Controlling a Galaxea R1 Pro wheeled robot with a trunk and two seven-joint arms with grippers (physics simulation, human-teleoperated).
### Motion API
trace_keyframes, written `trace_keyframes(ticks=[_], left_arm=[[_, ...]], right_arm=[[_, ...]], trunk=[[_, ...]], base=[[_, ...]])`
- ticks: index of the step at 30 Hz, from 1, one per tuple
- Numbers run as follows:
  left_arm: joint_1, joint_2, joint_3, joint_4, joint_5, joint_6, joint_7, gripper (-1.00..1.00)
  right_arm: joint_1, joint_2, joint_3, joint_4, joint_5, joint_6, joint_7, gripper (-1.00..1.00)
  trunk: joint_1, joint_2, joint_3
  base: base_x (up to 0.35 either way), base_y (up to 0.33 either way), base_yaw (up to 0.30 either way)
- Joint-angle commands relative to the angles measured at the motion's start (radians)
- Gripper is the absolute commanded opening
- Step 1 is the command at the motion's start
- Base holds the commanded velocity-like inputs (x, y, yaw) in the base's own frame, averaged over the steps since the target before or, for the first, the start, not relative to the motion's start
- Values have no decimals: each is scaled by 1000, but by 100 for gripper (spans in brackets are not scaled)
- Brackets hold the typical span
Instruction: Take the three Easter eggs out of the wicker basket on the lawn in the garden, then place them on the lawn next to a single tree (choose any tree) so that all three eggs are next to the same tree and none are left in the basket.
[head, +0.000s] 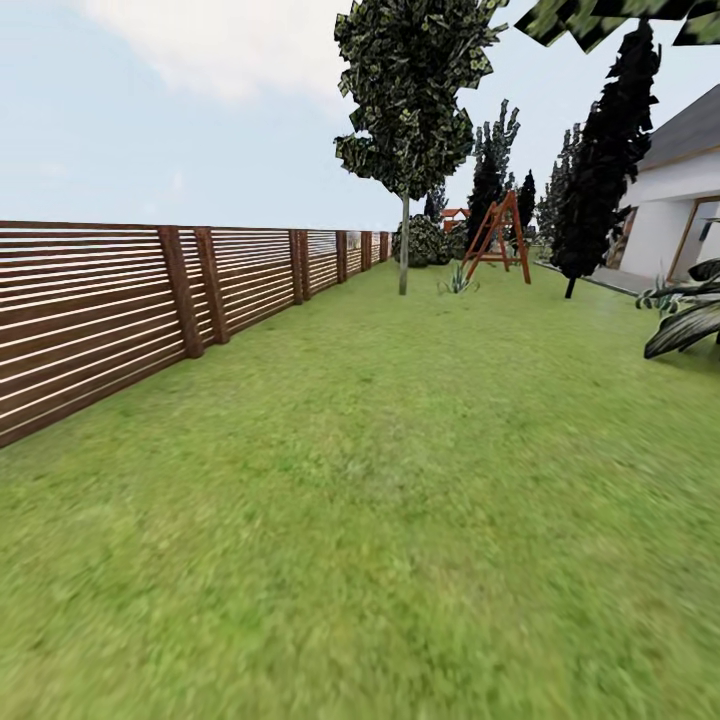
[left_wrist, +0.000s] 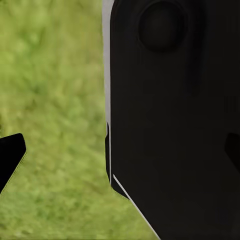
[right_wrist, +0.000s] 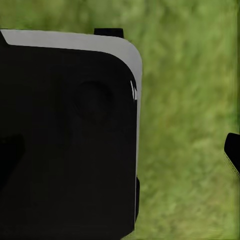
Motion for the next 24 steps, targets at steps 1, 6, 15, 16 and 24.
trace_keyframes(ticks=[1, 6, 15, 16, 24], left_arm=[[0, 0, 0, -1, 0, 0, 0, 100], [0, 0, 0, -1, 0, 0, 0, 100], [0, 0, 0, -1, 0, 0, 0, 100], [0, 0, 0, -1, 0, 0, 0, 100], [0, 0, 0, -1, 0, 0, 0, 100]], right_arm=[[-1, 0, 0, 1, 0, 0, 0, 100], [-1, -1, 0, 1, -1, 7, 0, 100], [-1, 0, 0, 1, -1, 8, 1, 100], [-1, 0, 0, 1, -1, 7, 0, 100], [-1, 0, -1, 1, -4, -1, 0, 100]], trunk=[[1, 0, -1], [1, 0, -1], [1, 0, -1], [1, 0, -1], [1, 0, -1]], base=[[330, 0, 0], [330, 0, 0], [330, 0, 0], [330, 0, 0], [330, 0, 33]])
